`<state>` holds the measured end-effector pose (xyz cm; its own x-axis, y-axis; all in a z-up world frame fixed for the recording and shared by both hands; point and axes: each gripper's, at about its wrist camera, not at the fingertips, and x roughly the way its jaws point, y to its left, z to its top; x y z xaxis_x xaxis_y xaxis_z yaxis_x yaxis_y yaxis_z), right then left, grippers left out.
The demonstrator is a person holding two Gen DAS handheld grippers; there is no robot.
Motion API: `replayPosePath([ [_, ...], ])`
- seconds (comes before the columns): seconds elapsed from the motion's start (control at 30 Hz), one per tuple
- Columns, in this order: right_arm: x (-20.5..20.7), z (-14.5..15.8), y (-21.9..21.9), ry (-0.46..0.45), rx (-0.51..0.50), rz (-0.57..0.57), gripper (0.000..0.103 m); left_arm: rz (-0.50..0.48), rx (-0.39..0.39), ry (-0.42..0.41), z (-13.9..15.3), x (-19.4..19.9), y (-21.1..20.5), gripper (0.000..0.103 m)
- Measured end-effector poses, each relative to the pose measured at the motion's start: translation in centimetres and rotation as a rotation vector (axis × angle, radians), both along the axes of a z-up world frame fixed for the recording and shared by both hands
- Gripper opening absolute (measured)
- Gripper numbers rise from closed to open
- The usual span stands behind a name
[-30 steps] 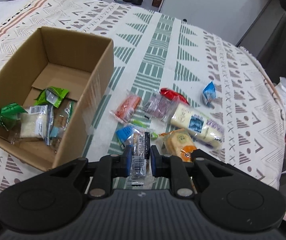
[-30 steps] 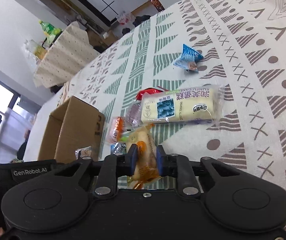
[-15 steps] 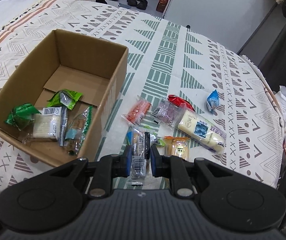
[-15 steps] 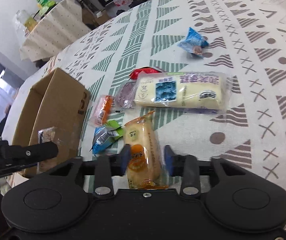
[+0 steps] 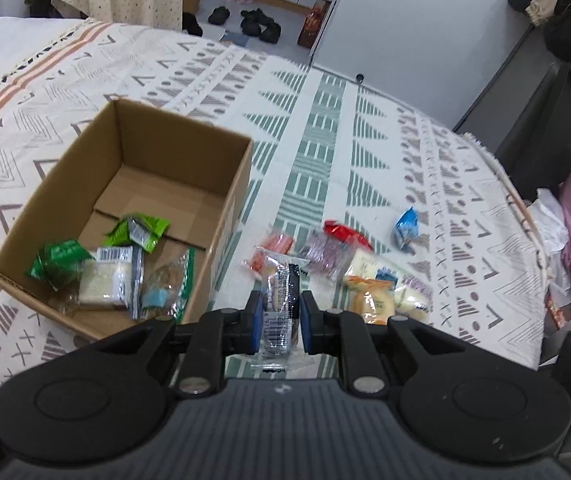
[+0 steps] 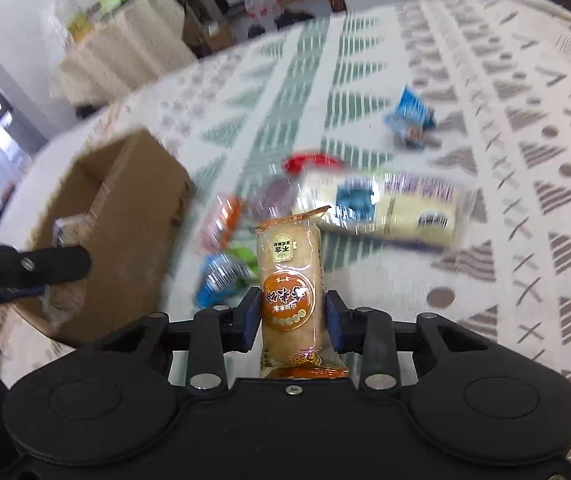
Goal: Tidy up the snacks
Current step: 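Carry both snacks over the box and open both tools to drop them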
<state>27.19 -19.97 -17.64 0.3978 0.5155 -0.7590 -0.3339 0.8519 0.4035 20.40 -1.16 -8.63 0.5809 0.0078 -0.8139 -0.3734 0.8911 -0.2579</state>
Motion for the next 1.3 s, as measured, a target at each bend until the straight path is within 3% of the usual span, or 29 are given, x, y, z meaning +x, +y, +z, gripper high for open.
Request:
replayPosePath([
  [0.33, -0.6, 4.6, 1.2, -0.086, 0.113, -0.052, 0.034, 0.068, -0.007, -0.034, 1.9, -1.2, 3.5, 0.018],
  [0.63, -1.3, 6.6, 3.3, -0.121, 0.168, -0.041, 0.034, 0.148, 0.018, -0.049, 3.2, -2.4, 8.1, 0.018],
  [0.87, -1.9, 7.9, 5.4, -0.135, 0.209, -0.007, 0.034, 0.239, 0.001, -0.049, 3.2, -2.7, 12.0, 0.018],
  [1.3, -1.0, 8.2, 12.2, -0.108, 0.211, 0.048, 0.034, 0.257, -0.046, -0.023, 0.6, -1.3, 14.4, 0.018],
])
